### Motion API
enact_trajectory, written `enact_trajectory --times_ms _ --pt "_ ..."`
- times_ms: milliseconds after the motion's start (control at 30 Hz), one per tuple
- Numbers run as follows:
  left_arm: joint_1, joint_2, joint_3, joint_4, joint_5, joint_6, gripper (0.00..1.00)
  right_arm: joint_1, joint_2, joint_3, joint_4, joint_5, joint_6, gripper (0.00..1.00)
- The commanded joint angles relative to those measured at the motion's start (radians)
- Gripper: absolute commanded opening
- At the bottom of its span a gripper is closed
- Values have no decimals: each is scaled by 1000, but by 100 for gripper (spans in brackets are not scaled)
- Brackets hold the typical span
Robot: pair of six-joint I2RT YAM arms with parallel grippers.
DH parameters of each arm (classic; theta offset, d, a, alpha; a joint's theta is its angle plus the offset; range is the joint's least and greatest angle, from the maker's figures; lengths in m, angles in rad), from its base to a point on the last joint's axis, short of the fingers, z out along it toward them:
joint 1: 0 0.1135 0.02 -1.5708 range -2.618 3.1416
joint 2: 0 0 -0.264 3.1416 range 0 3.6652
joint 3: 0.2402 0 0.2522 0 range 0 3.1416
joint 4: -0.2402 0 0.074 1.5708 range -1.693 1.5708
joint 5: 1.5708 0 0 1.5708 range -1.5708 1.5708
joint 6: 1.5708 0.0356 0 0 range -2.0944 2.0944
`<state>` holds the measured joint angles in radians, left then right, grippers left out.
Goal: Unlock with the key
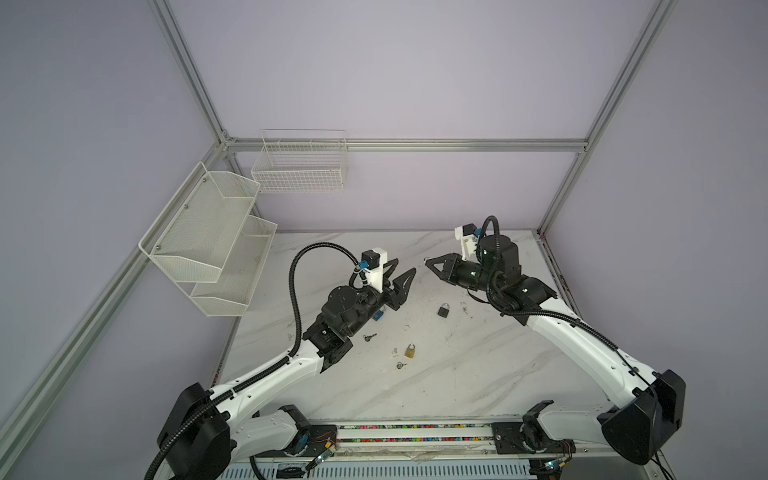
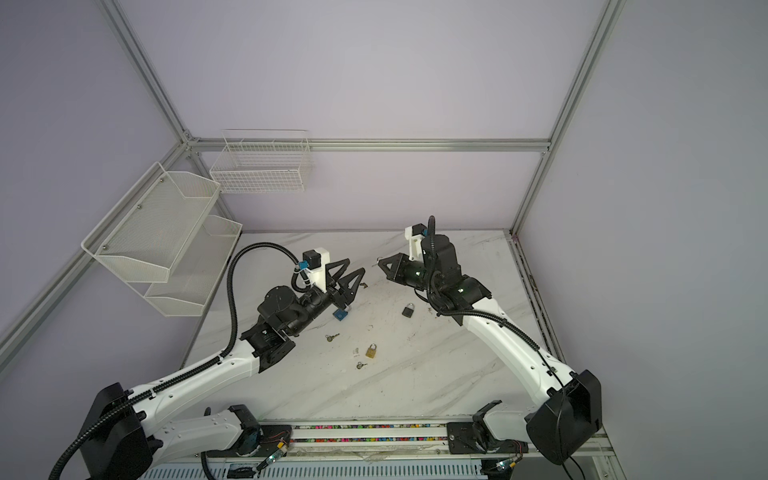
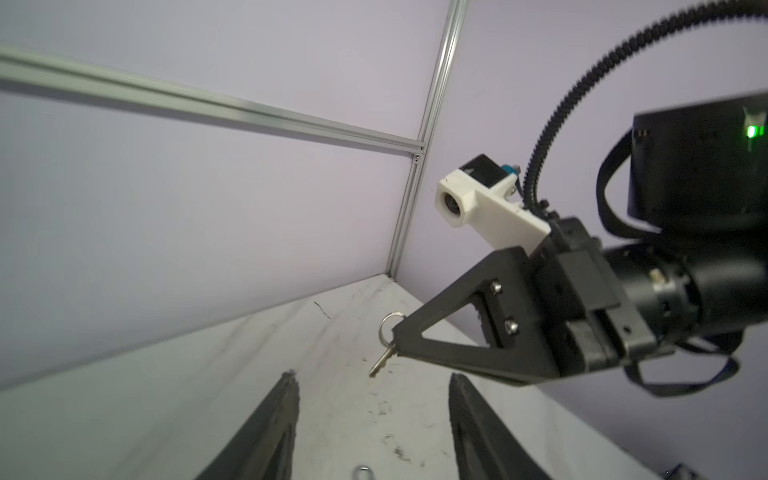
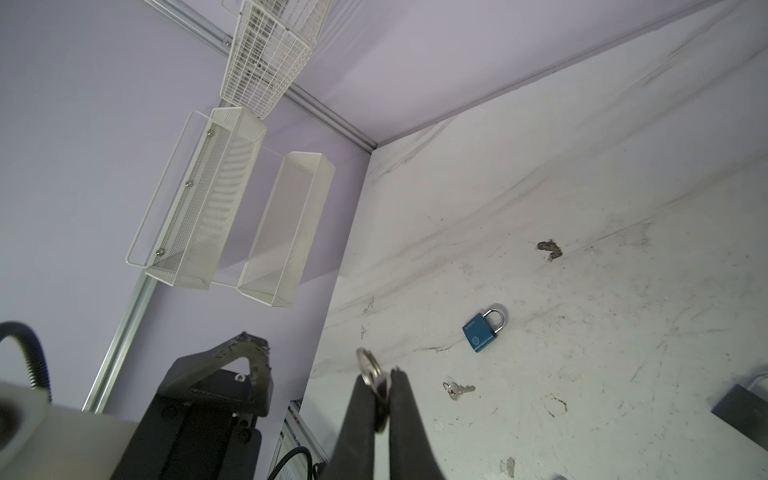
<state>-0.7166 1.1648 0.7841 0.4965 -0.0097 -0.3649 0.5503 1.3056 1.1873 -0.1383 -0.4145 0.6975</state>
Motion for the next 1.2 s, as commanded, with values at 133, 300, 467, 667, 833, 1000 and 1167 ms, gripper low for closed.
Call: enact_trajectory --times_ms 133,300,467,667,833,1000,1167 --pt "2 2 76 45 -12 -614 47 -1 -26 -70 282 -104 11 0" --pt "6 15 49 124 -66 -750 40 0 -52 -109 358 -115 46 0" --pt "9 69 72 221 -22 -822 34 0 -66 -134 409 -115 73 0" --pt "11 119 87 272 -25 -860 28 2 -87 -156 461 -126 105 0" --pt "11 170 84 434 -4 -867 27 2 -90 -164 446 -117 105 0" --pt "10 202 99 503 17 -881 26 2 -87 -169 446 -119 111 0" --pt "10 194 98 505 9 -882 24 3 -99 -174 420 -90 98 0"
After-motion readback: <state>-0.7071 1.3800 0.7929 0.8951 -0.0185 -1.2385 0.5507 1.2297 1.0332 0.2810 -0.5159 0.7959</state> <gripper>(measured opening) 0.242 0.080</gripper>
